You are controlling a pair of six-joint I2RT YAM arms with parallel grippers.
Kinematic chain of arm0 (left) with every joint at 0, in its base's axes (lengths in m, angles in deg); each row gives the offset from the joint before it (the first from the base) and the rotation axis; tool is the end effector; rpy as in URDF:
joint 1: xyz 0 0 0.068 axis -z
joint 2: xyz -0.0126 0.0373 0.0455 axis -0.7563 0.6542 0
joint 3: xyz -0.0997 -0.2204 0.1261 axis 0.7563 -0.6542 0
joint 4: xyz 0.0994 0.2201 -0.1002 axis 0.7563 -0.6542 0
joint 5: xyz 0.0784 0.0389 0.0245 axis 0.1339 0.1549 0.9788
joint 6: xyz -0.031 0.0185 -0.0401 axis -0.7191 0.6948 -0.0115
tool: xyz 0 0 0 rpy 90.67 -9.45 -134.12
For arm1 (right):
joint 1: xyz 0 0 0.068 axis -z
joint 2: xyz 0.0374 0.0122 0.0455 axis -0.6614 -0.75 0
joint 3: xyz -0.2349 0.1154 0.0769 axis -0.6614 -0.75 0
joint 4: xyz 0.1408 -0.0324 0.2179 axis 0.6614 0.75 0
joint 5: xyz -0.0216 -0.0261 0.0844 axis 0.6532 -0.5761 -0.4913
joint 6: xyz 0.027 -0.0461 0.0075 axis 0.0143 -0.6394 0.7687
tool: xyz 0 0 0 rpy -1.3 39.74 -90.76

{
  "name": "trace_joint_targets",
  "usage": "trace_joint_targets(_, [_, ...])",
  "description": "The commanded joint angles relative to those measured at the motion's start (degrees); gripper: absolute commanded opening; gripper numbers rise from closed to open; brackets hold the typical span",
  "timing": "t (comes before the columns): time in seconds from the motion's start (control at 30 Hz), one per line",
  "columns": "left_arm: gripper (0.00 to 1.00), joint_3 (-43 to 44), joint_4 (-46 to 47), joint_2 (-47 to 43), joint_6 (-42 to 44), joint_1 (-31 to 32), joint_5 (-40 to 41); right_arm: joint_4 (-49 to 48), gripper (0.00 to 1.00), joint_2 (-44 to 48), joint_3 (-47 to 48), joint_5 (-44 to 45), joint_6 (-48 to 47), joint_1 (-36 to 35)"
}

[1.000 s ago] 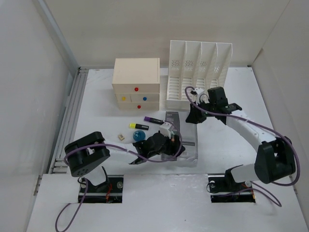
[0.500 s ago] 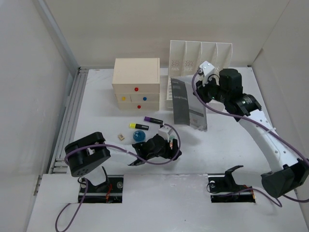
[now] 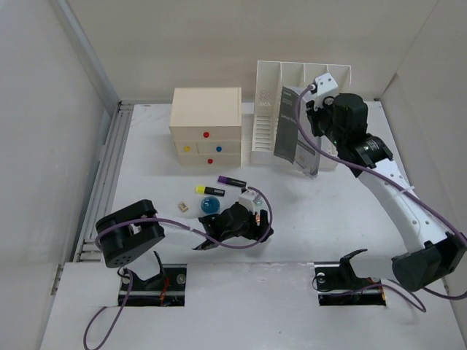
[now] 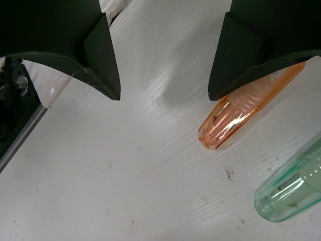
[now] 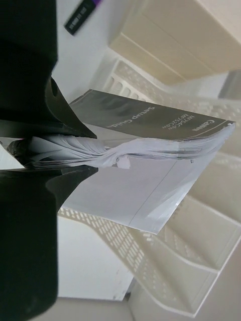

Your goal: Organize the desk

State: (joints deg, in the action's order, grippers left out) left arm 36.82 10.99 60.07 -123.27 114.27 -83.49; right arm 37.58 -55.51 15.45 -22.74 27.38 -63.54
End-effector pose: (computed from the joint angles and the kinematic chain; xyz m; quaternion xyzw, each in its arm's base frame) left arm 0.1225 -0.2592 0.1492 0.1985 0.8150 -0.4036 0.3654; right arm 0.2629 0.1035 0.4181 -0.2229 0.7723 0.0050 0.5949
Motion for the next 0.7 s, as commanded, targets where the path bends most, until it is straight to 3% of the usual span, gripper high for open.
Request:
trace_joint_targets(0.0, [0.69,-1.9,-7.4,-0.4,0.9,-0.3,-0.4,-14.7,0.0,-0.2,5.2,10.9,1.9,0.3])
trace_joint_targets(0.27, [0.69,-1.9,-7.9,-1.0,0.9,-0.3,-0.4,-21.2,0.0,-6.9,9.1,19.7,1.3,0.9])
trace_joint_targets(0.67, [0.69,-0.8,-9.8,-1.0,2.0,-0.3,-0.4,-25.5,0.0,-12.7,12.8,21.5,5.5,0.3])
